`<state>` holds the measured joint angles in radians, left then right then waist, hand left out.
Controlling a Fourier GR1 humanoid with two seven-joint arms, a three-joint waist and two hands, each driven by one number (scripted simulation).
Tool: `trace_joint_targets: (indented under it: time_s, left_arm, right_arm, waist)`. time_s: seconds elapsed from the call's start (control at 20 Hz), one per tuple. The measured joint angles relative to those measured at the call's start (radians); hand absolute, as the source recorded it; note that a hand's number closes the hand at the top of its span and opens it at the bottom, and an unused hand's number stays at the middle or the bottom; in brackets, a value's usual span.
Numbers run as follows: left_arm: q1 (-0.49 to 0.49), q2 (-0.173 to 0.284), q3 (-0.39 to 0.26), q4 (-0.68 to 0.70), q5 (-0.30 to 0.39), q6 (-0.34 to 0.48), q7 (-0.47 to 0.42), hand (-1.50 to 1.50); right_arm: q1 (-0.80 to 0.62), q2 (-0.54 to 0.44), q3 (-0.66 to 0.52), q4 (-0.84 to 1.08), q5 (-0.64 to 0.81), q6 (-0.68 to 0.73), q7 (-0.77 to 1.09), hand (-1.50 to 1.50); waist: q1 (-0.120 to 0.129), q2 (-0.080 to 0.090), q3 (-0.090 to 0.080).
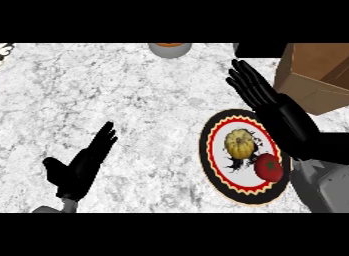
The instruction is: Pick the squash from the plate and place it in the cardboard box
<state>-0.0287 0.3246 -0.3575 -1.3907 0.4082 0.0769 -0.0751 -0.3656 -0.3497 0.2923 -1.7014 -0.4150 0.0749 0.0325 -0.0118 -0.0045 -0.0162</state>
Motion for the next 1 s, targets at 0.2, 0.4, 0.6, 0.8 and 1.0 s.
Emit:
trace_joint_targets:
  time_s: [0.2,0.4,0.6,0.8,1.0]
  left_arm:
    - [-0.053,0.06,0.023,-0.025,-0.065,0.012,-0.027,0.0]
    - [-0.109,0.146,0.057,-0.051,-0.137,0.032,-0.053,0.0]
    - [-0.144,0.201,0.07,-0.071,-0.181,0.031,-0.061,0.0]
    - [-0.168,0.218,0.064,-0.095,-0.207,0.023,-0.061,0.0]
    - [-0.202,0.231,0.066,-0.102,-0.218,0.005,-0.053,0.0]
  right_arm:
    - [-0.045,-0.078,-0.036,-0.001,0.171,-0.137,0.085,-1.5]
    - [-0.072,-0.265,-0.072,0.045,0.396,-0.221,0.212,-1.5]
    - [-0.08,-0.411,-0.045,0.037,0.614,-0.265,0.39,-1.5]
    - [-0.098,-0.5,0.055,-0.06,0.786,-0.201,0.578,-1.5]
    - [-0.166,-0.512,0.176,-0.153,0.887,-0.054,0.78,-1.5]
  waist:
    - [-0.013,-0.013,0.006]
    - [-0.057,-0.036,-0.003]
    - [-0.061,-0.032,0.001]
    - [-0.037,-0.022,0.006]
    - [-0.007,-0.011,0.009]
